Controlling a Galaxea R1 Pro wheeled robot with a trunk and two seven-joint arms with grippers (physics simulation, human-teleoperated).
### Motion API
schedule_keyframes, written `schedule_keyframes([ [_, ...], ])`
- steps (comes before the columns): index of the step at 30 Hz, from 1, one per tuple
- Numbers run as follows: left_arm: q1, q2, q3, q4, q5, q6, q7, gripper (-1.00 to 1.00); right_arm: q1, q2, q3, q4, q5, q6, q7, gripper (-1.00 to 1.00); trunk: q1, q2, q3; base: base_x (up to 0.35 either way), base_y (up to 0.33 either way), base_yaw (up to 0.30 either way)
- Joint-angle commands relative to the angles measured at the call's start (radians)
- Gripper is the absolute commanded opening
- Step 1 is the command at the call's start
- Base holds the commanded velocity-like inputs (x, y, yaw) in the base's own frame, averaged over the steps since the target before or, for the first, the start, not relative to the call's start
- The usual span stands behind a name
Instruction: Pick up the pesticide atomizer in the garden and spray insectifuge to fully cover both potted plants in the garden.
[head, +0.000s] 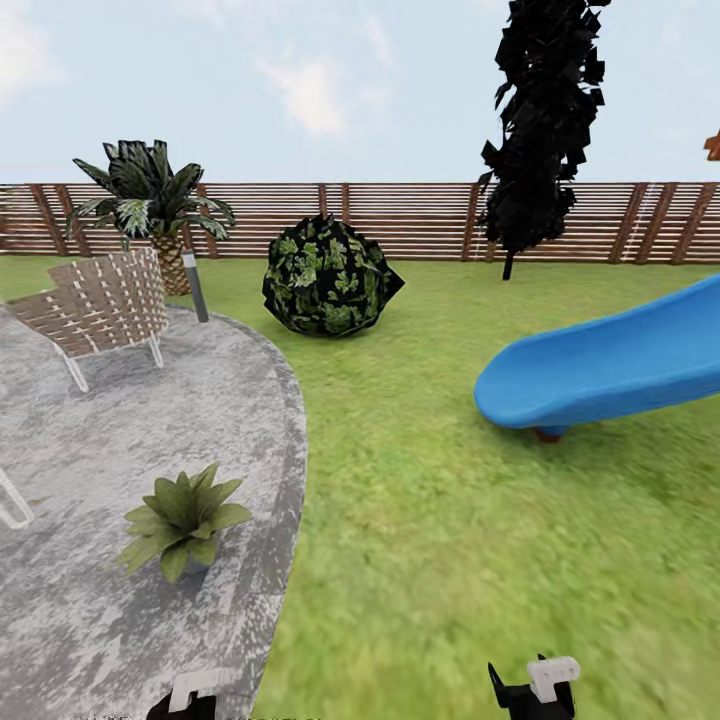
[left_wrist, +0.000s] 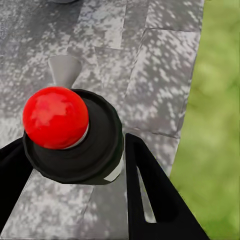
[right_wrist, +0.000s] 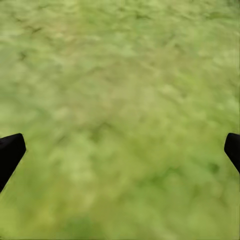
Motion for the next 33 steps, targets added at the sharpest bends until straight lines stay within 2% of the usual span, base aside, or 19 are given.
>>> schedule_keyframes([
  [1,-0.001,0.000,0.005,0.002,-0.011,-0.004,0.004,-1.00,0.000,0.000,0.003,0.001,-0.011,-0.003,0.008,1.00,0.000,0.000,-0.001,0.001,0.000,0.277],
  [22,-0.001,-0.001,0.005,0.002,-0.012,-0.004,0.004,-1.00,0.000,0.000,0.003,0.001,-0.011,-0.003,0.008,1.00,0.000,0.000,-0.001,0.000,0.000,0.276],
  [33,-0.001,-0.002,0.005,0.002,-0.012,-0.004,0.004,-1.00,0.000,0.000,0.003,0.001,-0.011,-0.003,0.008,1.00,0.000,0.000,-0.001,0.194,-0.129,0.276],
])
